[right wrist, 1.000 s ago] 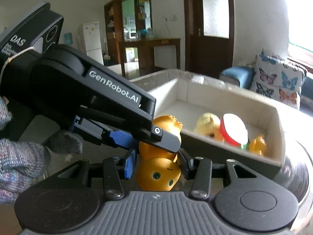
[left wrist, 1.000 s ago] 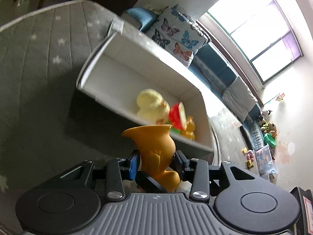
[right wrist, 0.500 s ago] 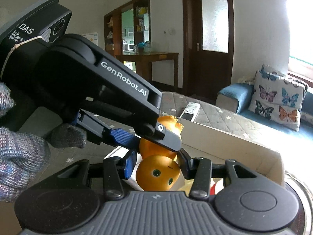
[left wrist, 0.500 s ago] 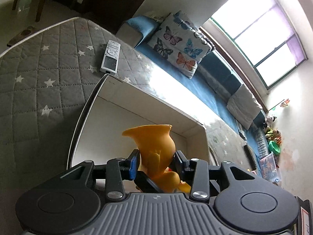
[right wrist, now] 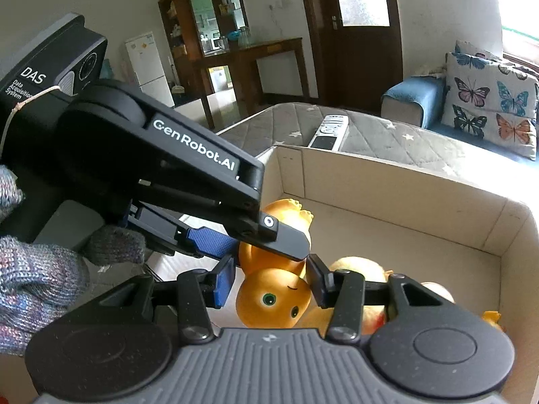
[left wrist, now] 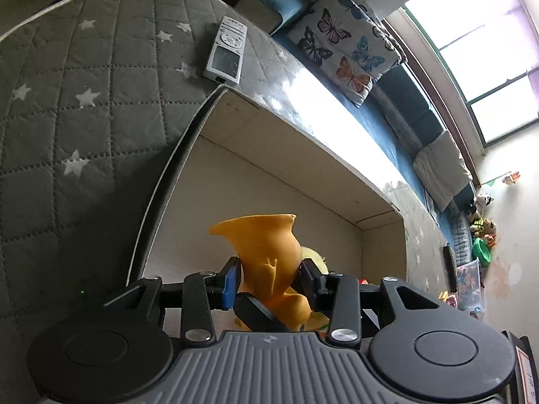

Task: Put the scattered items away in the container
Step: 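Lift the large duck with the left gripper over the box, then lower the large duck into the box and open the left gripper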

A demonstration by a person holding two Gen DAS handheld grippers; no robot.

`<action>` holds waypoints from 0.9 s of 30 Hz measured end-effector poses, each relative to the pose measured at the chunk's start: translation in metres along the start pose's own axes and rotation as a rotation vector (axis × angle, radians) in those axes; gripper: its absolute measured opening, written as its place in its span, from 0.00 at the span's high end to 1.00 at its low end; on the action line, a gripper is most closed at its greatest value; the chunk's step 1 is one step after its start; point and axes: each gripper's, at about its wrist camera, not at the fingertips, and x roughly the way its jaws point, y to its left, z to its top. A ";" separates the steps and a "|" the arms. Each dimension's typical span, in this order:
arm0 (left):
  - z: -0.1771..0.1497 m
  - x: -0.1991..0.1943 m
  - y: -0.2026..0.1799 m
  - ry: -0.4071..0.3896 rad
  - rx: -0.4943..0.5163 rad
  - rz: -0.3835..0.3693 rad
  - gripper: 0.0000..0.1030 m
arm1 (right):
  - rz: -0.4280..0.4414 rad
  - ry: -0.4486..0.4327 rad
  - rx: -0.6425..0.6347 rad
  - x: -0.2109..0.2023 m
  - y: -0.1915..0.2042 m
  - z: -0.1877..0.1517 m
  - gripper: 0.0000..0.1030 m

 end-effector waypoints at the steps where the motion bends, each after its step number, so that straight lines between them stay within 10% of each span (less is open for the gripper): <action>1: 0.000 0.001 -0.001 0.004 0.006 0.000 0.59 | -0.002 -0.001 0.000 0.000 -0.001 -0.001 0.54; 27: -0.001 -0.014 -0.010 0.022 0.067 0.061 0.59 | -0.089 -0.023 -0.062 -0.005 0.012 -0.001 0.50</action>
